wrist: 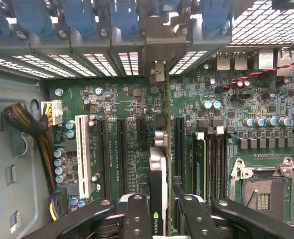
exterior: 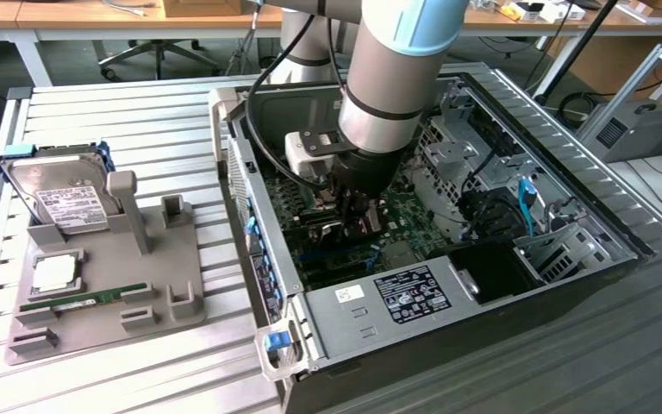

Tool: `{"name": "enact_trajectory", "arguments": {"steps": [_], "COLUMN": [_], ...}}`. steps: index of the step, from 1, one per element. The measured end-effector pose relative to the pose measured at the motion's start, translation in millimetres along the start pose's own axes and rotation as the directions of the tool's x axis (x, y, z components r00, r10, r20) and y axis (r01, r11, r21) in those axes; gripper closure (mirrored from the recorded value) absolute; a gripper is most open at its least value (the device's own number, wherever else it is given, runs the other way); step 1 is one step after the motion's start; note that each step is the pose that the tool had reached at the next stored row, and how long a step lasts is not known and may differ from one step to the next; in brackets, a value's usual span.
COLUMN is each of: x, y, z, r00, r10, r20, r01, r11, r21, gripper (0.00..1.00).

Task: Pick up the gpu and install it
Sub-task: 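Insert the gpu into the slot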

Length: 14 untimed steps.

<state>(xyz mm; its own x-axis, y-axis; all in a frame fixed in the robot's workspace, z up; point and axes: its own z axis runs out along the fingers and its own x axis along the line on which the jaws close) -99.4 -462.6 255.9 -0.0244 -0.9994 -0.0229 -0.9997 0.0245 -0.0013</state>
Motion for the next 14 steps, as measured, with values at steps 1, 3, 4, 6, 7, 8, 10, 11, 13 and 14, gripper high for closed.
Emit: {"name": "enact_trajectory", "arguments": {"steps": [1, 3, 4, 6, 7, 8, 10, 11, 13, 14], "x": [0.0, 0.0, 0.0, 0.0, 0.0, 0.0, -0.1, 0.0, 0.0, 0.0], "y": [0.0, 0.0, 0.0, 0.1, 0.0, 0.0, 0.0, 0.0, 0.0, 0.0], "z": [0.0, 0.1, 0.1, 0.2, 0.2, 0.2, 0.2, 0.2, 0.1, -0.2], "r00": [1.0000, 1.0000, 1.0000, 1.0000, 1.0000, 1.0000, 1.0000, 1.0000, 1.0000, 1.0000], "r10": [0.000, 0.000, 0.000, 0.000, 0.000, 0.000, 0.000, 0.000, 0.000, 0.000], "r20": [0.0000, 0.0001, 0.0004, 0.0030, 0.0046, 0.0062, 0.0081, 0.0083, 0.0086, 0.0087], "r01": [0.000, 0.000, 0.000, 0.000, 0.000, 0.000, 0.000, 0.000, 0.000, 0.000], "r11": [1.0000, 1.0000, 1.0000, 1.0000, 1.0000, 1.0000, 1.0000, 1.0000, 1.0000, 1.0000], "r21": [0.0000, 0.0000, 0.0000, -0.0001, -0.0001, -0.0001, -0.0001, -0.0001, -0.0001, 0.0000], "gripper": [0.73, 0.73, 0.73, 0.73, 0.73, 0.73, 0.73, 0.73, 0.73, 0.73]}}
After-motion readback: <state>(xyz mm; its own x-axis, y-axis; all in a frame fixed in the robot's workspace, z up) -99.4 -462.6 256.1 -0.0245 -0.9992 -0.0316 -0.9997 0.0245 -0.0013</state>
